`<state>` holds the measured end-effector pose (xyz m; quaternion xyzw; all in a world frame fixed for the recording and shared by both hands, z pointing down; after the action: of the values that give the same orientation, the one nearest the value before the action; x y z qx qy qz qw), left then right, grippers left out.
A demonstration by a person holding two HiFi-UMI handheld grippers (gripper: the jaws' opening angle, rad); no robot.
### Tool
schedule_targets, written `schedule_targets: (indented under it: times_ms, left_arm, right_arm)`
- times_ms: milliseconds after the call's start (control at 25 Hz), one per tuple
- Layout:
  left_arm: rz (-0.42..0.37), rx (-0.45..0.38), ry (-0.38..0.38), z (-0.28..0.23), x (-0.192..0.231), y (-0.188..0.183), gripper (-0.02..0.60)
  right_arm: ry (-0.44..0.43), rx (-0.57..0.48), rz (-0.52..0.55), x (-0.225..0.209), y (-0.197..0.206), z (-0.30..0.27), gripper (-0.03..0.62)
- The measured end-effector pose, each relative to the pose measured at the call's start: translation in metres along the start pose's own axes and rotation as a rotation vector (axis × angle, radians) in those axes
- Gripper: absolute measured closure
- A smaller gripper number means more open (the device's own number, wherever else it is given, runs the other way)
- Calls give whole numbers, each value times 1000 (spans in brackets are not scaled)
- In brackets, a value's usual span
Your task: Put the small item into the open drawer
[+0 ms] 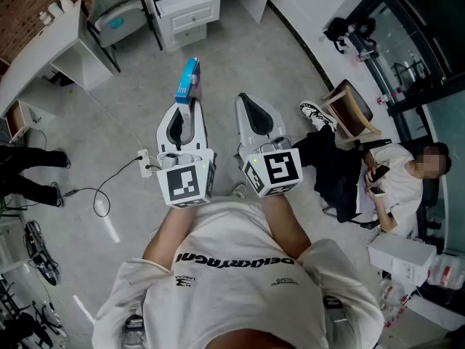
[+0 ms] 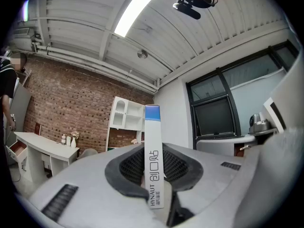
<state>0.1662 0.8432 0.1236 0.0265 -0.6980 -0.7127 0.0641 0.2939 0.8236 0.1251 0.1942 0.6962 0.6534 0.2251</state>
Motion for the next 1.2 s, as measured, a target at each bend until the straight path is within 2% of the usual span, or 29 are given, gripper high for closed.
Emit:
schedule_targets:
  times_ms: [320, 480, 680, 880, 1200]
  left_arm:
    - [-2, 2, 17, 9, 29, 10, 509]
    - [10, 8, 25, 11, 50, 16, 509]
    - [11, 20, 14, -3, 82, 24, 509]
    - [0, 30, 4, -42, 99, 30, 509]
    - [-49, 46, -17, -147, 126, 54, 509]
  right_arm:
    - [-16, 6, 12, 30, 9, -17, 597]
    - [5, 27, 9, 48, 15, -27, 597]
    - [5, 31, -1, 58, 19, -64, 597]
    - [-14, 36, 6, 51, 23, -104, 597]
    - [-28, 12, -38, -6, 39, -215, 596]
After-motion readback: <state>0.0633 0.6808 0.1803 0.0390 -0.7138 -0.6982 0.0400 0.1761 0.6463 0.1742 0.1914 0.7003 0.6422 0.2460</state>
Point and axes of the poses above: the fingertips, and each gripper's own axes: z backward along the fingers, x to its left, y out of its underside, the point moved 4 cm from there along z, backward along the fingers, and after that the axes turned 4 degrees about x, right-handed, at the moved point
